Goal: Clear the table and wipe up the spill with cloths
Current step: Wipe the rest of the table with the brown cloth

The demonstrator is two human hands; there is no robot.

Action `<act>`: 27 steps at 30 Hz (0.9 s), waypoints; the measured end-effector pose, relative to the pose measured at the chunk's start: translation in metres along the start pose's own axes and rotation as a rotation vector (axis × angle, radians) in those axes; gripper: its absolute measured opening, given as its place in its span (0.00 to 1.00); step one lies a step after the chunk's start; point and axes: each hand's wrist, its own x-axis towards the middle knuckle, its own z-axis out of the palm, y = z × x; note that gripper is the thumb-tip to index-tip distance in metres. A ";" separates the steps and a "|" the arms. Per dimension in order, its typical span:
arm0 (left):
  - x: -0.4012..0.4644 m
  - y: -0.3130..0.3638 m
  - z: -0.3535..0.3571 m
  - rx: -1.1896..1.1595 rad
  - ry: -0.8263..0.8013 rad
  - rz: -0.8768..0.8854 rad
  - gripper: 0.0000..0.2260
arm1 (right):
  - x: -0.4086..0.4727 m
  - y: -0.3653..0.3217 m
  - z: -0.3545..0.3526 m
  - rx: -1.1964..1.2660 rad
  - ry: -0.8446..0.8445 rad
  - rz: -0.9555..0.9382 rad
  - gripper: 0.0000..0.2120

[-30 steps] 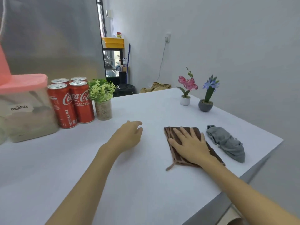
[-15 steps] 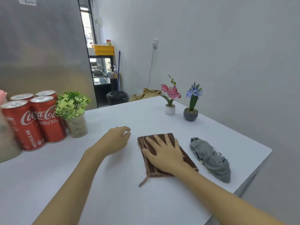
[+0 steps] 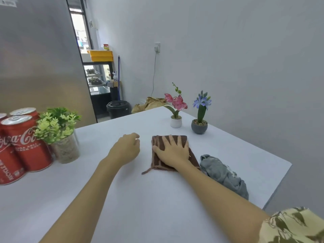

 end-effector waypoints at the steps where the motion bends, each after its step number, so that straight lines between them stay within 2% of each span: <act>1: 0.001 -0.004 -0.001 -0.006 0.003 0.004 0.17 | 0.011 -0.003 -0.002 0.002 0.008 0.035 0.32; 4: 0.002 -0.018 -0.004 -0.030 0.026 -0.021 0.18 | 0.036 -0.030 -0.001 0.007 0.017 0.037 0.31; 9: 0.015 -0.026 -0.001 -0.054 0.081 -0.072 0.20 | 0.020 -0.068 0.011 0.027 -0.036 -0.273 0.29; 11: 0.020 -0.024 0.004 -0.064 0.055 -0.068 0.20 | 0.005 -0.061 0.018 0.025 -0.019 -0.313 0.29; 18: 0.027 -0.031 0.004 -0.017 0.011 -0.098 0.22 | 0.034 -0.055 0.013 -0.003 0.007 -0.047 0.32; 27: 0.042 -0.075 -0.006 0.014 0.107 -0.224 0.19 | 0.110 -0.131 0.024 -0.048 0.001 -0.032 0.33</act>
